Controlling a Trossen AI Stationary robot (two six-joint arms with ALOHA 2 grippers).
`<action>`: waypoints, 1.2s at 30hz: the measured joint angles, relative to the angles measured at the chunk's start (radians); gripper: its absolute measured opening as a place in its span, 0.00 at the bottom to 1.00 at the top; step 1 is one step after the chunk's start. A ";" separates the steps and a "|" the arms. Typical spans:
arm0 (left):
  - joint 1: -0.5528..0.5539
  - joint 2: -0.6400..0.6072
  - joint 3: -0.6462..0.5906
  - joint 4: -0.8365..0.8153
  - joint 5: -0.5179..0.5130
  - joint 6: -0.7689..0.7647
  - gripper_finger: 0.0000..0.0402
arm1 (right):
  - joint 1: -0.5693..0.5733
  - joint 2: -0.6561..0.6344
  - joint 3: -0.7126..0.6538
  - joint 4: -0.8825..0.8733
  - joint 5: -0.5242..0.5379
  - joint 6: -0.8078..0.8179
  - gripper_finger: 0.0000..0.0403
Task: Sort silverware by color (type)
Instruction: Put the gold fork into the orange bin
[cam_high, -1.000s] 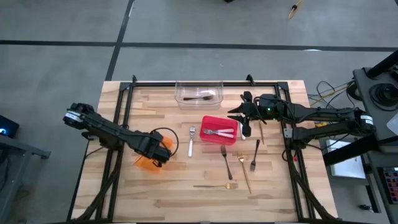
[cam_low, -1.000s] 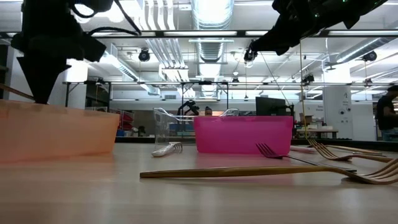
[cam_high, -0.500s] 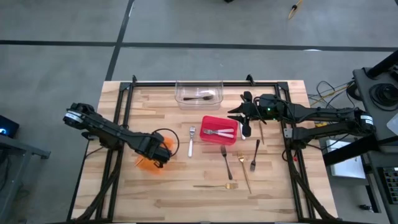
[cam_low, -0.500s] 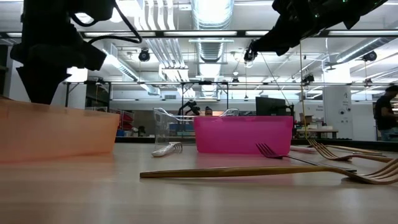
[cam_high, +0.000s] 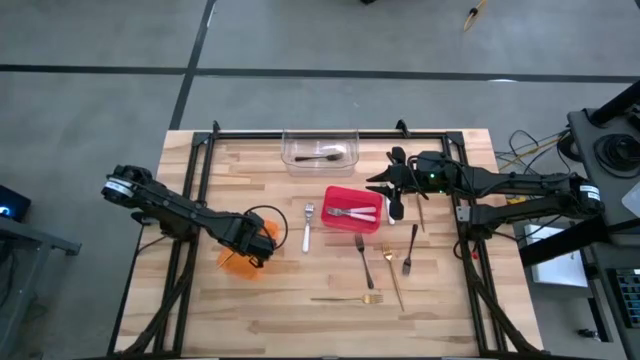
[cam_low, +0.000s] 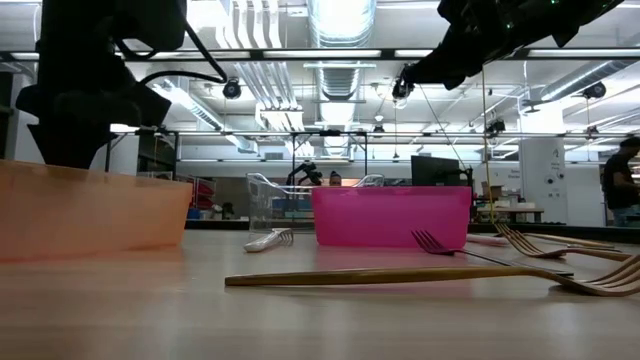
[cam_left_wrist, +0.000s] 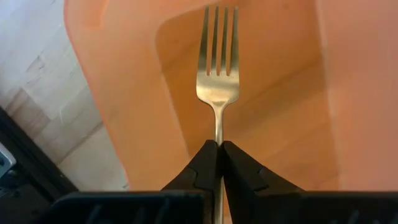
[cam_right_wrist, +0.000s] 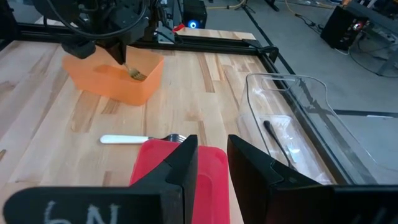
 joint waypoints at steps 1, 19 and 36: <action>0.000 0.000 0.000 0.001 -0.001 0.000 0.00 | 0.000 0.000 0.000 0.000 0.000 0.000 0.20; -0.001 0.000 0.000 0.006 -0.009 -0.001 0.01 | 0.000 0.000 -0.009 -0.004 0.000 0.018 0.20; -0.001 0.000 0.000 0.007 -0.007 -0.001 0.10 | 0.000 0.000 -0.009 -0.031 -0.002 0.071 0.20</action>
